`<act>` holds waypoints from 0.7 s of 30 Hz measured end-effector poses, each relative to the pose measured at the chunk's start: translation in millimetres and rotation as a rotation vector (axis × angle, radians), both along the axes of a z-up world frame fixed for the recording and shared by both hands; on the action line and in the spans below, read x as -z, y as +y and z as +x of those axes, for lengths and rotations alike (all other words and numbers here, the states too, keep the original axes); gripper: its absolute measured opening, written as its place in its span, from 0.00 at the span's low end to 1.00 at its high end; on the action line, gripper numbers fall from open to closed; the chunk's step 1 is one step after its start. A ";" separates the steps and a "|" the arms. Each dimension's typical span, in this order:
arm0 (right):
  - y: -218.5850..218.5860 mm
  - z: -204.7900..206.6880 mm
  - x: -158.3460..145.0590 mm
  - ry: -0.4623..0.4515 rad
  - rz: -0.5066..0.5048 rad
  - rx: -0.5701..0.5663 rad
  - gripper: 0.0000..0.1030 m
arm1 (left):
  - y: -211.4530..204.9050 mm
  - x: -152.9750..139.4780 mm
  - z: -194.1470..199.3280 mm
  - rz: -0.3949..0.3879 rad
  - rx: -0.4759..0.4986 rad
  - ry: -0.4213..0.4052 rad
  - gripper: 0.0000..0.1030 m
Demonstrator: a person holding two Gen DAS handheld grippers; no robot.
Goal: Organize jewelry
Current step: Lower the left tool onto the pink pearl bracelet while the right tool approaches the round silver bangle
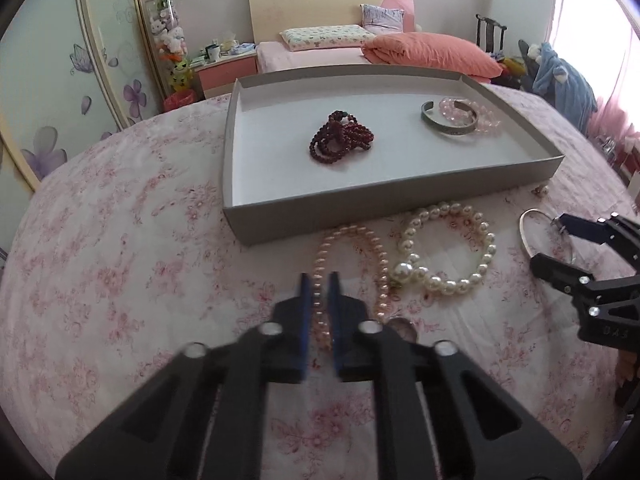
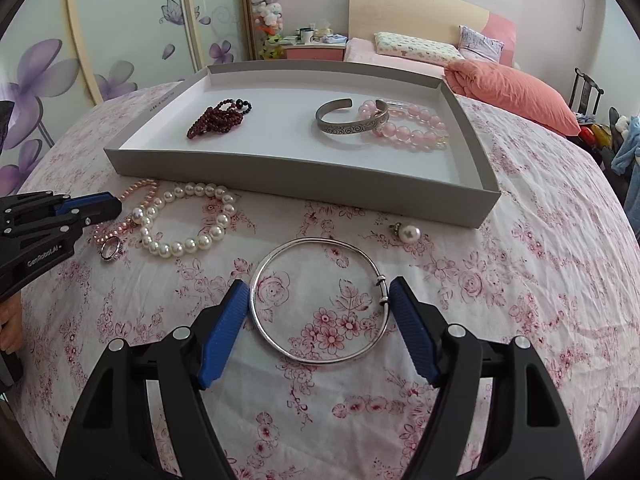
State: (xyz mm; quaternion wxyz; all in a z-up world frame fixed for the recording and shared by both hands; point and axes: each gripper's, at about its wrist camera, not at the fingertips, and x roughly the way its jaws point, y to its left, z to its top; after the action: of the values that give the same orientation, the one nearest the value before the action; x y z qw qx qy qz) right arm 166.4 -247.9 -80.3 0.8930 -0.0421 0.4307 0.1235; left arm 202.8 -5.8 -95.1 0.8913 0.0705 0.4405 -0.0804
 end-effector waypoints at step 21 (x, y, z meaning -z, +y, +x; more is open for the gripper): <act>-2.8 0.4 -0.6 0.022 -0.011 -0.002 0.70 | -0.6 0.8 -18.1 0.045 0.029 -0.009 0.07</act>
State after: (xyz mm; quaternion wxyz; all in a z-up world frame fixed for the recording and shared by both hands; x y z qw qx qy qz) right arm 166.8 -250.6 -79.8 0.8879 -0.0458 0.4412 0.1225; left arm 184.7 -6.3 -95.9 0.8902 0.0975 0.4372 -0.0832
